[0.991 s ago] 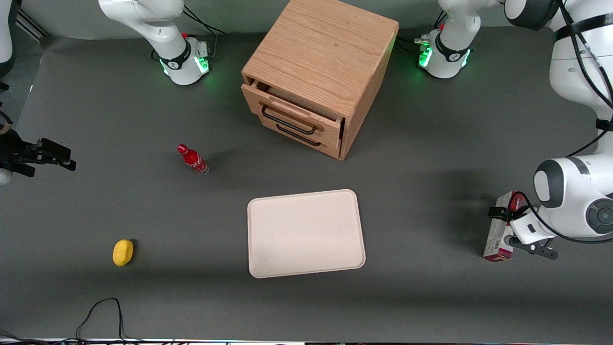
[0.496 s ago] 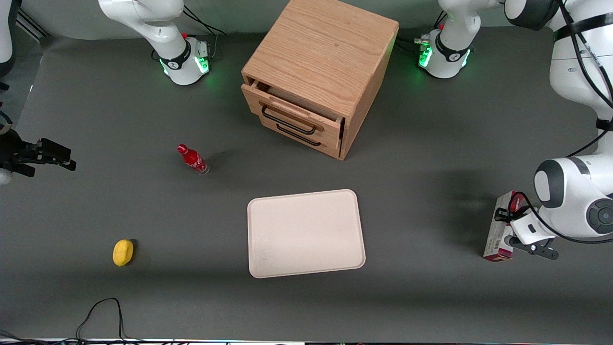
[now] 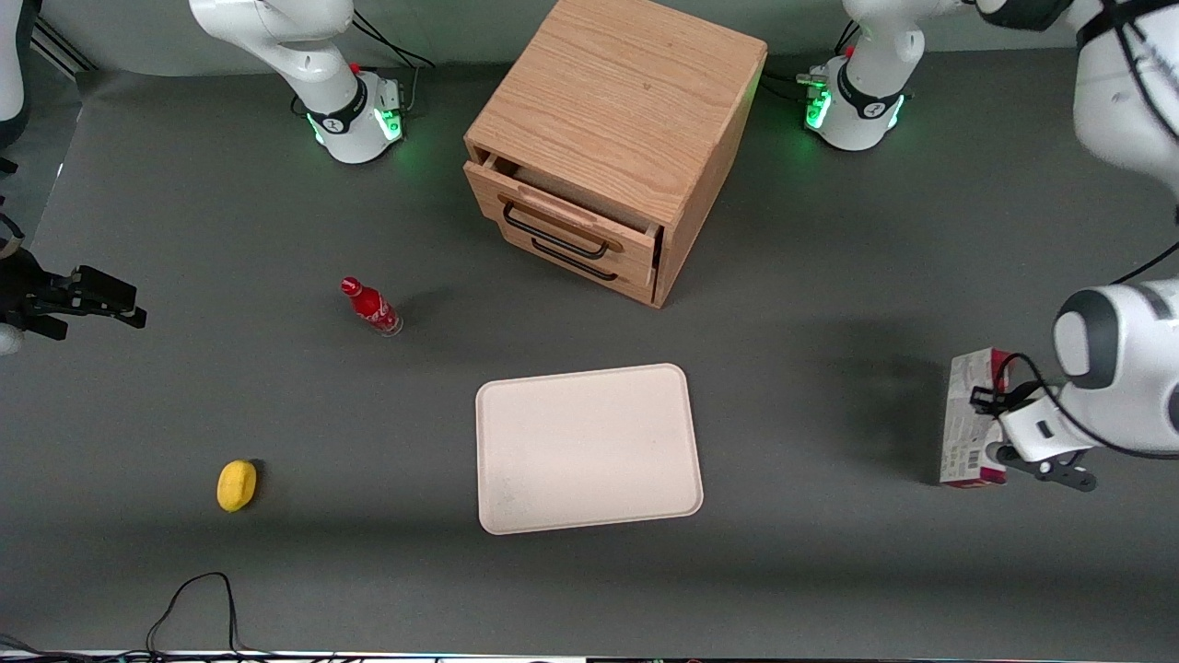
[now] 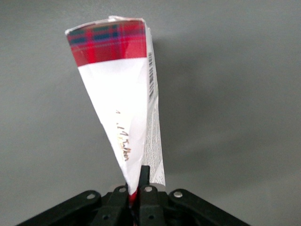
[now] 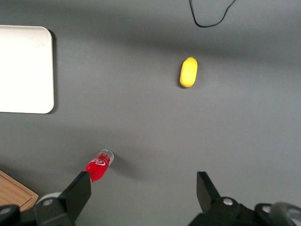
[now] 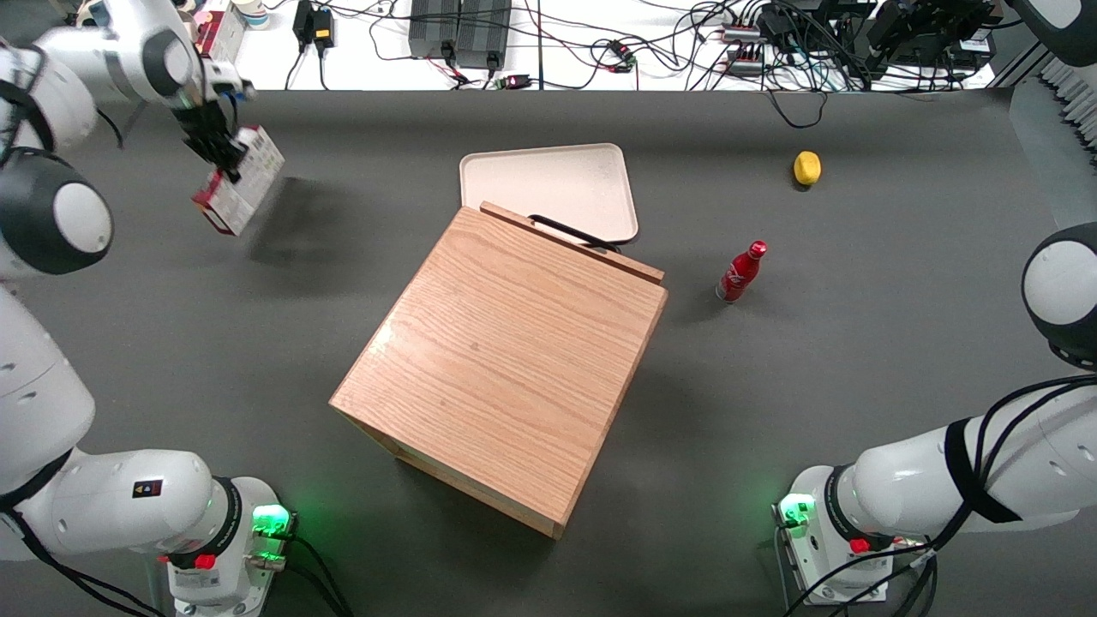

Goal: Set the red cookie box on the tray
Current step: 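Lift the cookie box upright with the left gripper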

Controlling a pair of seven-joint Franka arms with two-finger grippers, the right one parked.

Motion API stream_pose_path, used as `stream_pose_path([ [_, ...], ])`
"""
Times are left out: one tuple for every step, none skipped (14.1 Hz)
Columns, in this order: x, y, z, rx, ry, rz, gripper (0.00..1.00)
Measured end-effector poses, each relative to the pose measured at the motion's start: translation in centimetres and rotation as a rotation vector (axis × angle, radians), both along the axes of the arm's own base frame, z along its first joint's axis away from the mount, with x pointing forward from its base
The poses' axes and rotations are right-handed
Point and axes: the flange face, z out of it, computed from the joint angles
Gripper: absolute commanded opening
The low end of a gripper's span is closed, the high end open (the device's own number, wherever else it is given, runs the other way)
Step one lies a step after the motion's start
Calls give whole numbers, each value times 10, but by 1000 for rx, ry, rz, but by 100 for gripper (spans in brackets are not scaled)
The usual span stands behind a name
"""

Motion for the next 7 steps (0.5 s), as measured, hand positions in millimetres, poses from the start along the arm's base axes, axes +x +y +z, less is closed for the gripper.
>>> stream_pose_path([
  [-9,-3,43,1,3,-1,0],
  [-20,-8,86,3,3,-5,0],
  [-32,-14,128,4,2,-9,0],
  [-48,-19,171,6,3,-9,0],
  [-62,-23,208,8,0,-5,0],
  [-74,-25,238,10,-4,1,0],
  [-82,-27,260,11,-10,5,0],
])
